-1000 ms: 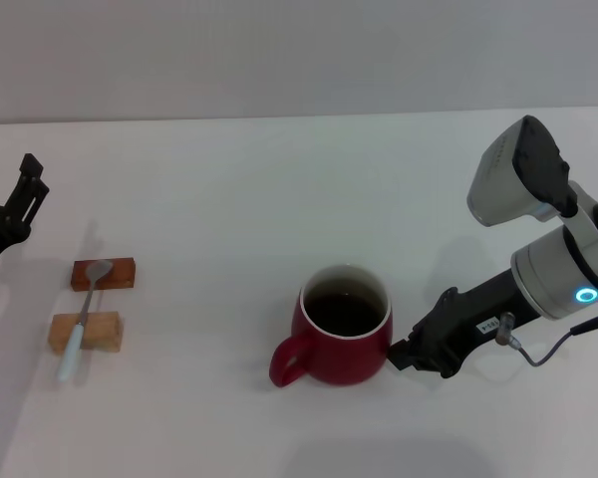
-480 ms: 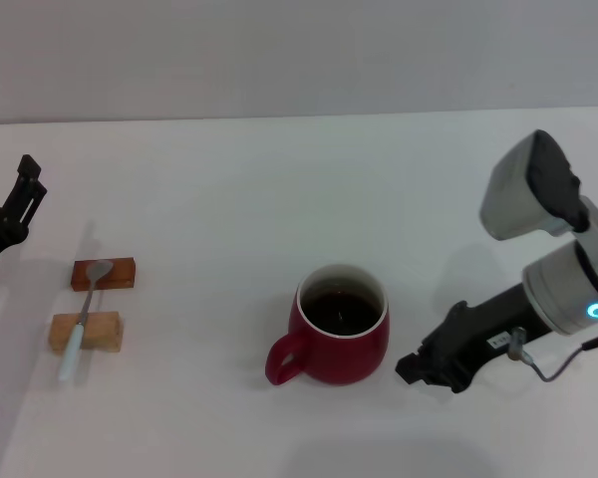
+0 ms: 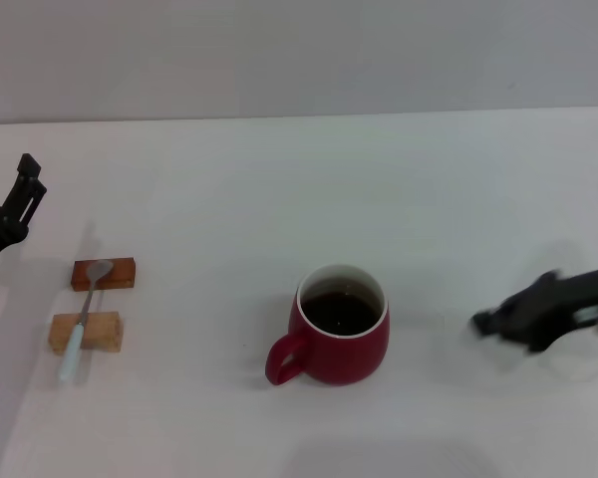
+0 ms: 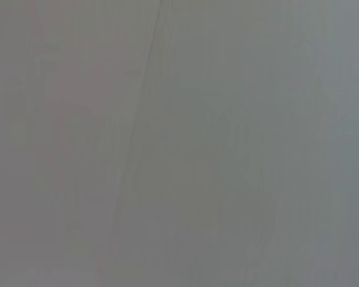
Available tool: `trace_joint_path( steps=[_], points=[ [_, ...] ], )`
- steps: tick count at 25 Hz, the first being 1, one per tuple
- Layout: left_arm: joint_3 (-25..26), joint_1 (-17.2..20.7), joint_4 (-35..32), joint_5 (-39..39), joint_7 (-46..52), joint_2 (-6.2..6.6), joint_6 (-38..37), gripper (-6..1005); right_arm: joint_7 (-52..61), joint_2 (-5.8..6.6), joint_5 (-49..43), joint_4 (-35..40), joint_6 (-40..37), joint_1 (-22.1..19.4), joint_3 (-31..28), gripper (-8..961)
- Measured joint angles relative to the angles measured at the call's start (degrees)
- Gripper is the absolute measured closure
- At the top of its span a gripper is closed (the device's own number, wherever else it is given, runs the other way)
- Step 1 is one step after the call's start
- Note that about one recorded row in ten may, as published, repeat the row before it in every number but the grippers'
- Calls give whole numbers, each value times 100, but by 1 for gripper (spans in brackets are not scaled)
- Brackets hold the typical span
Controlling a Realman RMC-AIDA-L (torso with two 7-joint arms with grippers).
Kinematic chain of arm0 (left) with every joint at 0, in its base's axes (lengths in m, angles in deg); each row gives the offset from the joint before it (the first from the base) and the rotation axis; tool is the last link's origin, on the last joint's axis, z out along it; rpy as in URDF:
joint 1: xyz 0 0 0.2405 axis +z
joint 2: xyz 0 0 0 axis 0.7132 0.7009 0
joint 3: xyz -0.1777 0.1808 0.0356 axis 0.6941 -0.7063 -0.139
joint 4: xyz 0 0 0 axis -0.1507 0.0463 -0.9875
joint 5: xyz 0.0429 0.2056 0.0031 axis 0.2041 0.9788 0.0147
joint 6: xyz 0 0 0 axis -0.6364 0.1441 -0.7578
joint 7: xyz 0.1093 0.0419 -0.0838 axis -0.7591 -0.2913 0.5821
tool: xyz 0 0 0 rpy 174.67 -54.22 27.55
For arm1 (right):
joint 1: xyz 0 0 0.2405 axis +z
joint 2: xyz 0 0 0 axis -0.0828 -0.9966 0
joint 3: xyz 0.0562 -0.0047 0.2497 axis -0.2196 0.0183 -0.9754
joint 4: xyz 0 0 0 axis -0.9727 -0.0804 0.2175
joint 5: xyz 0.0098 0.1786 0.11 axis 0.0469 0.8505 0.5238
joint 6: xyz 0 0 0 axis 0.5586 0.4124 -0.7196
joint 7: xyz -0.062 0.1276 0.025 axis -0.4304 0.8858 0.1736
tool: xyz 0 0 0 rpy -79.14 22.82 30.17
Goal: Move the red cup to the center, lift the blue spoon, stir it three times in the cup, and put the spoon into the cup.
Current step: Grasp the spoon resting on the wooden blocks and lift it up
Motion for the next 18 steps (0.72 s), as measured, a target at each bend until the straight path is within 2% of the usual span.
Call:
trace_joint_path(
  steps=[4, 6, 7, 13, 18],
  points=[
    [0, 2, -13, 0, 0, 2, -13, 139, -194, -51, 55, 484, 261, -409, -832, 953],
    [0, 18, -14, 0, 1, 3, -22, 139, -608, -68, 463, 555, 592, -664, -1274, 953],
    [0, 32, -5, 0, 2, 3, -28, 139, -608, -68, 463, 555, 592, -664, -1274, 953],
    [0, 59, 17, 4, 5, 3, -38, 139, -1932, -74, 2091, 334, 1158, -1158, -1642, 954],
    [-8, 79, 26, 20, 7, 2, -53, 139, -3499, -76, 3843, -281, 1359, -1472, -1918, 955]
  ],
)
